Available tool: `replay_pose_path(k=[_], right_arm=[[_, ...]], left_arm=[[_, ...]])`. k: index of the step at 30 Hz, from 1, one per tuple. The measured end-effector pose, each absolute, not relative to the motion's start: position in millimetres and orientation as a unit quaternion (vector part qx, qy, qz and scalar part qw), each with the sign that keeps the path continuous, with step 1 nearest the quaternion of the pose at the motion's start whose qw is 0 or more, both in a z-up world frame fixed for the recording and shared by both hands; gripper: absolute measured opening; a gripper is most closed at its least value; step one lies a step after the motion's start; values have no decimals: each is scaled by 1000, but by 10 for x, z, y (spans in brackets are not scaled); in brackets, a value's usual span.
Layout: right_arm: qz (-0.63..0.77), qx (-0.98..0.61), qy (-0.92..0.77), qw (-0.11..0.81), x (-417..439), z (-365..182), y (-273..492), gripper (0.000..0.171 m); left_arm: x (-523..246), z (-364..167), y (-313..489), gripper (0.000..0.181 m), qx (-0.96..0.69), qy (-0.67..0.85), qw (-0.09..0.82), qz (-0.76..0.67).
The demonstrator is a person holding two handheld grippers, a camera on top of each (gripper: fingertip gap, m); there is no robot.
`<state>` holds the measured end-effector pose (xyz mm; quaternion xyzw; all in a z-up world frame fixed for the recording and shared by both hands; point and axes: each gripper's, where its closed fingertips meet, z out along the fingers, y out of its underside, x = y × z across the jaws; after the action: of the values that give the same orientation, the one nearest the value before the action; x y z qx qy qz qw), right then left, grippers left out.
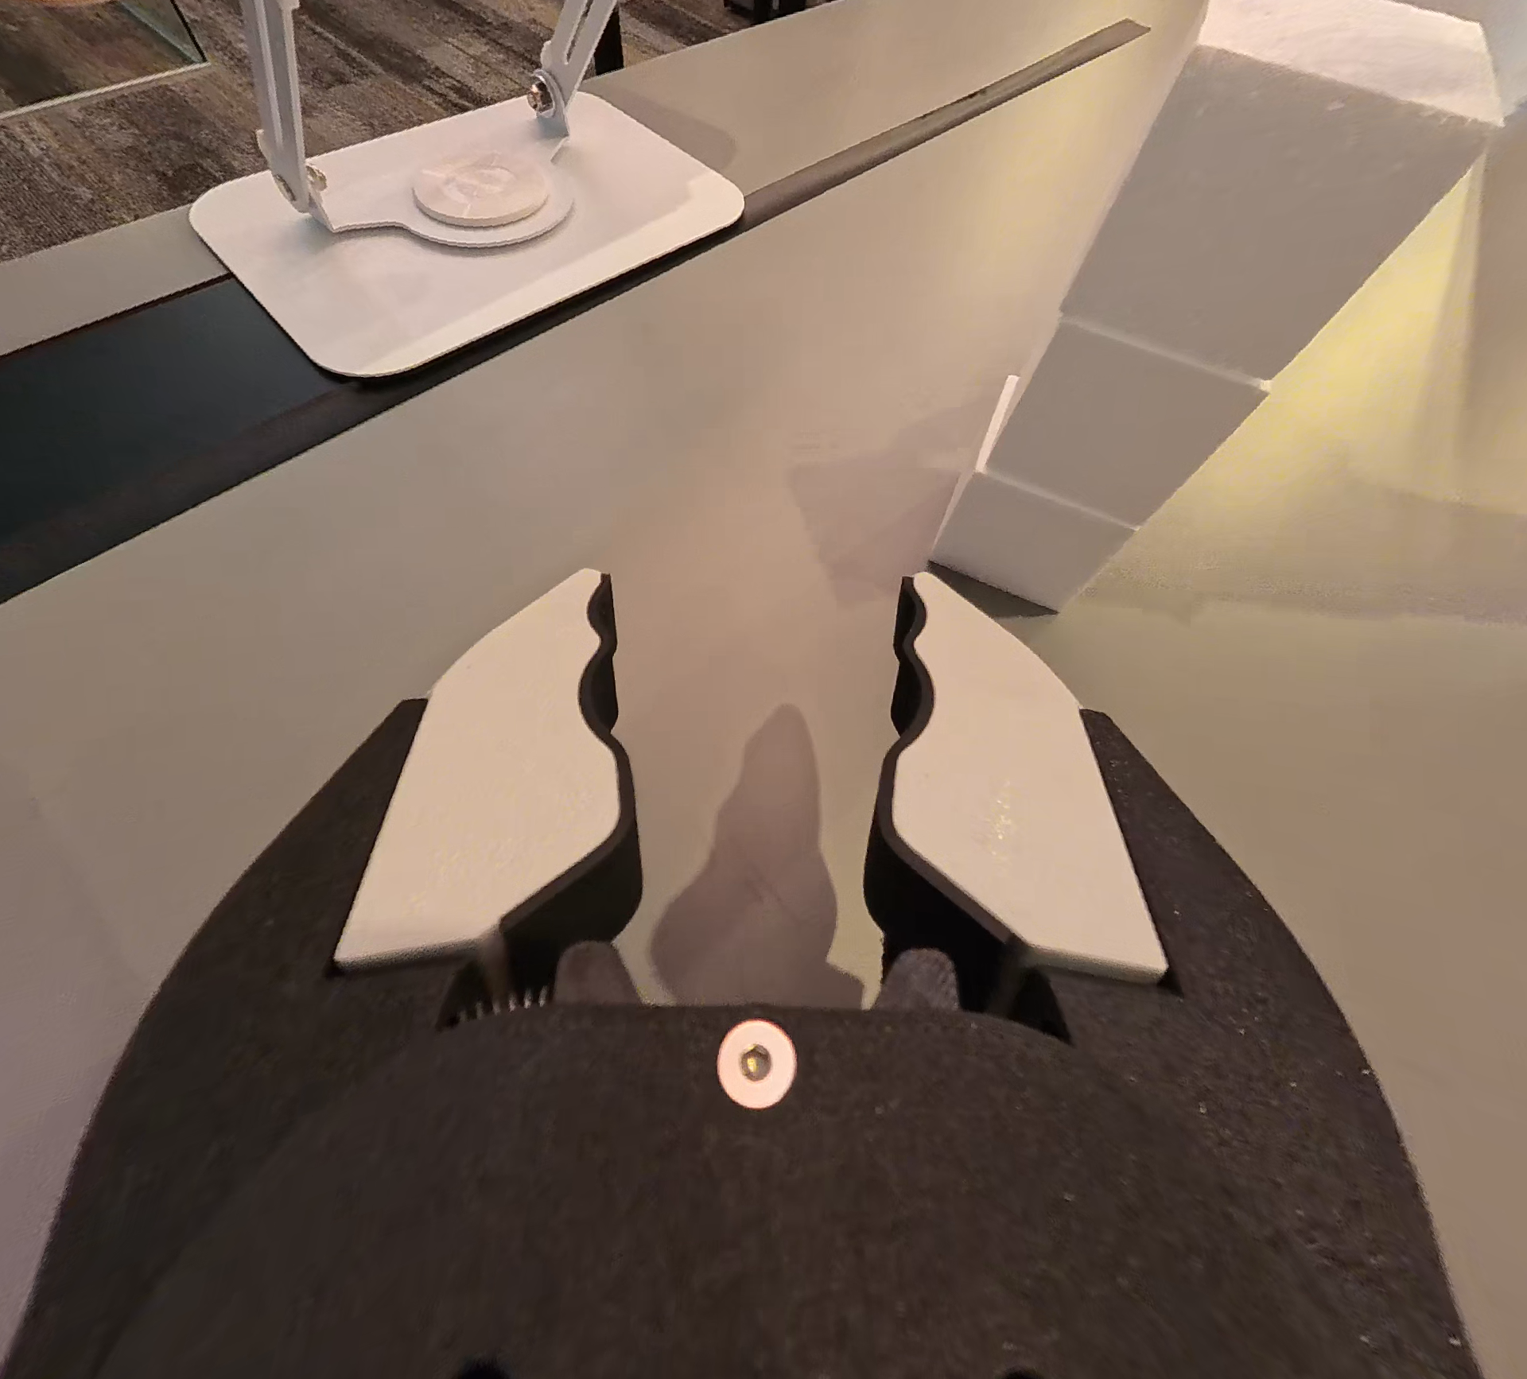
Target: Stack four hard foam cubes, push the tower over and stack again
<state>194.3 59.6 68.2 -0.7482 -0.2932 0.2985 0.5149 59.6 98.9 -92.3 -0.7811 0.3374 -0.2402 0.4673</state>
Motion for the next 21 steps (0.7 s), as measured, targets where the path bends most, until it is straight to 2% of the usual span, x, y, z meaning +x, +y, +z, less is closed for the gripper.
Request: replay_pose_path(k=[6,9,13,21], right_arm=[[248,-655,-522,487,1622,555,452,54],[296,-618,-581,439,1630,557,520,54],[410,-579,-599,371,1646,619,505,54],[379,-582,-631,345,1767,292,630,54]], left_arm=[[599,-898,980,65,-777,342,470,-243],[608,-888,966,65,-775,340,468,-253],[599,-886,971,65,-775,342,468,-253],[595,-868,980,65,-774,336,469,-261]])
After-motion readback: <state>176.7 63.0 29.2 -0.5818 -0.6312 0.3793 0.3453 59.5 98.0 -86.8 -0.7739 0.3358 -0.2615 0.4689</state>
